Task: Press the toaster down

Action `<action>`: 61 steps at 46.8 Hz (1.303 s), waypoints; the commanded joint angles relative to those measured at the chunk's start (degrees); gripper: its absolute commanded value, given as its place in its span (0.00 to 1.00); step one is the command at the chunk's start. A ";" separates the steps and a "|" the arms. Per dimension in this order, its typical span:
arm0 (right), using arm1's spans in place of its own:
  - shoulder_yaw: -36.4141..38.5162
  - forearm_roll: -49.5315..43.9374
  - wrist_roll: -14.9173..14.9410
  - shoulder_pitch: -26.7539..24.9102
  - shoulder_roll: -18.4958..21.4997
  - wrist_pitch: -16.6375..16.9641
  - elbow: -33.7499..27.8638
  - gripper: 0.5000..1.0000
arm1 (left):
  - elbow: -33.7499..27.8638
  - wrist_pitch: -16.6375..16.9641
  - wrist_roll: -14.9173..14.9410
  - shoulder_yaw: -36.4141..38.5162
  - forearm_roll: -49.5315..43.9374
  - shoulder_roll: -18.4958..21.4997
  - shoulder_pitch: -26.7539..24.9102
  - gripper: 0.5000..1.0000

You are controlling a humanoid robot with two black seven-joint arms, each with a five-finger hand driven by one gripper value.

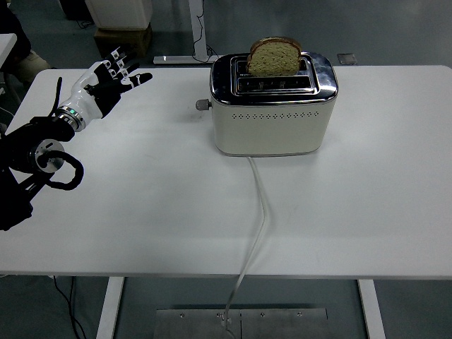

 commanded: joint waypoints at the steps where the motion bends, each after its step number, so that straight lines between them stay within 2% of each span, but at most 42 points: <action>1: 0.00 0.00 0.00 0.00 0.00 0.00 0.00 1.00 | -3.67 0.22 1.17 0.09 0.59 2.35 0.16 1.00; 9: 0.00 -0.09 0.00 0.00 0.00 0.00 0.00 1.00 | -10.00 0.14 3.02 0.70 4.45 7.27 0.07 1.00; 15: 0.00 -0.18 0.00 0.09 0.00 0.00 0.09 1.00 | -13.08 0.05 3.28 0.79 9.73 9.21 -0.11 1.00; 16: -0.09 -0.09 0.00 0.18 0.00 0.00 0.09 1.00 | -15.61 0.05 3.72 0.79 14.34 10.69 -0.11 1.00; 18: -0.09 -0.09 0.00 0.18 0.00 0.00 0.09 1.00 | -17.03 -0.04 4.59 0.79 17.19 11.67 -0.11 1.00; 24: -0.09 -0.09 0.09 0.62 0.00 0.00 0.00 1.00 | -18.27 -0.65 7.58 1.23 24.57 13.87 -1.68 1.00; 29: 0.00 -0.09 0.09 0.71 0.00 0.00 0.00 1.00 | -18.27 -3.37 9.96 5.52 29.24 15.54 -4.67 1.00; 37: -0.09 0.00 0.09 0.62 0.00 0.00 0.00 1.00 | -18.27 -6.54 10.31 14.58 31.00 17.91 -10.38 1.00; 43: -0.09 0.00 0.09 0.62 0.00 0.00 0.00 1.00 | -18.27 -7.16 10.31 19.24 32.84 17.91 -13.37 1.00; 49: 0.00 0.00 0.09 0.62 0.00 0.00 0.00 1.00 | -18.01 -7.16 10.31 19.86 37.32 16.77 -13.99 1.00; 61: 0.00 0.00 0.09 0.62 0.00 0.00 0.00 1.00 | -15.81 -6.54 10.31 19.86 39.53 11.33 -14.17 1.00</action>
